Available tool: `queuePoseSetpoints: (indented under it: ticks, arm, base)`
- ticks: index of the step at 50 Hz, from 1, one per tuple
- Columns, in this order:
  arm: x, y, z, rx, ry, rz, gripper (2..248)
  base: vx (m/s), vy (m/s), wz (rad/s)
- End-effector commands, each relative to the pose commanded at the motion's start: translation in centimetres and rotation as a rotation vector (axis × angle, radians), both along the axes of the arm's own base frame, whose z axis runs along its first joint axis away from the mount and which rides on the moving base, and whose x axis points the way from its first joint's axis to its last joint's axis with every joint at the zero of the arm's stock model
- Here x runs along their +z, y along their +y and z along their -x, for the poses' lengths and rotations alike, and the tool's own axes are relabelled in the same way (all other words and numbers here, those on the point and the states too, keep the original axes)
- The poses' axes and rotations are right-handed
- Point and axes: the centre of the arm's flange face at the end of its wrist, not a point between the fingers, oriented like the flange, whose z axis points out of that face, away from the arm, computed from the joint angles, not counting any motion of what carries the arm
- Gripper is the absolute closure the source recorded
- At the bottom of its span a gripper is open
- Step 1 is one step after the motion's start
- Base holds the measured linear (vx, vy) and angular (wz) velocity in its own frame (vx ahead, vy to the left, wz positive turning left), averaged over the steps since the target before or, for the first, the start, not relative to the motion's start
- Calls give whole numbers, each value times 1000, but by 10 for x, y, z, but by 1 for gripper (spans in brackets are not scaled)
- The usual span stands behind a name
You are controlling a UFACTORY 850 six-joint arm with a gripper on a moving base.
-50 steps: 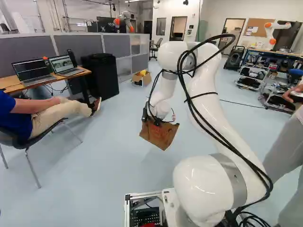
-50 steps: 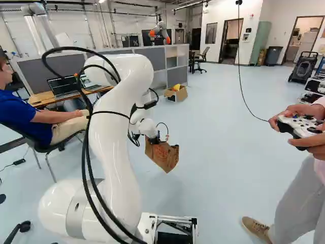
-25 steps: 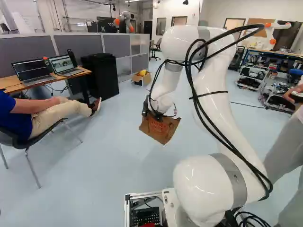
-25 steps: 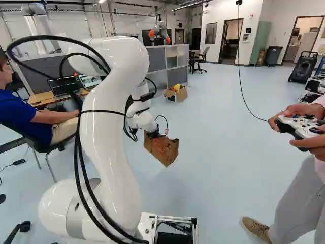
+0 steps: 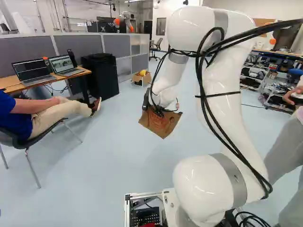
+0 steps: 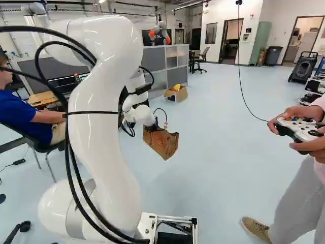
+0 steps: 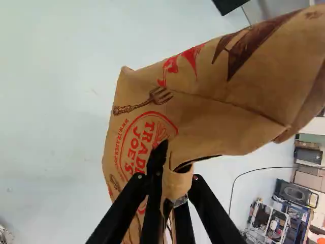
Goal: Pick up the grocery bag from the ground
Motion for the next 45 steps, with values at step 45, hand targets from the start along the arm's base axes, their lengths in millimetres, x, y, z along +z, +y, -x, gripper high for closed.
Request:
queuePoseSetpoints:
  ticks: [45]
  arm:
    - [45, -1, 15, -18, -76, -19, 231]
  base:
    - [0, 0, 0]
